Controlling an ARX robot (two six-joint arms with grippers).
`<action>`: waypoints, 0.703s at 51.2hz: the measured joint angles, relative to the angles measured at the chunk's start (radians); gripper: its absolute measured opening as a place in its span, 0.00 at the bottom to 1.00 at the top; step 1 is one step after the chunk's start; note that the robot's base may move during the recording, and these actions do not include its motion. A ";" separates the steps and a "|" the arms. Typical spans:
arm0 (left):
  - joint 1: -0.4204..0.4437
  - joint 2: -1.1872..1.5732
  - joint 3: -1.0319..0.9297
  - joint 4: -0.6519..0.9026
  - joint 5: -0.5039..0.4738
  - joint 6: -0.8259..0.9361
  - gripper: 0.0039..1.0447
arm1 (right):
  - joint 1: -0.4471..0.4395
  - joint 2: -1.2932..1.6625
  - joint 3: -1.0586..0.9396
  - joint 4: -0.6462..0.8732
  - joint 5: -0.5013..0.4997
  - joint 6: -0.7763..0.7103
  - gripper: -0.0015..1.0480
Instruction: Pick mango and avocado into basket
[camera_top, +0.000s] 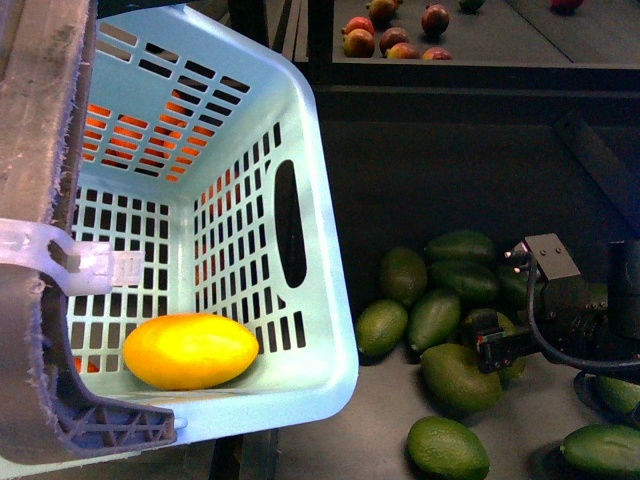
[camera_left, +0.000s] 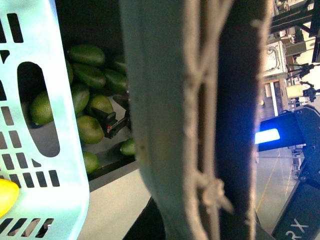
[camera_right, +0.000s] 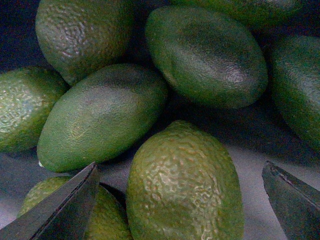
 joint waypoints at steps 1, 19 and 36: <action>0.000 0.000 0.000 0.000 0.000 0.000 0.06 | 0.001 0.006 0.002 0.005 0.003 0.000 0.93; 0.000 0.000 0.000 0.000 0.000 0.000 0.06 | 0.002 0.065 0.042 0.042 0.058 0.023 0.93; 0.000 0.000 0.000 0.000 0.000 0.000 0.06 | -0.004 0.077 0.045 0.044 0.051 0.072 0.93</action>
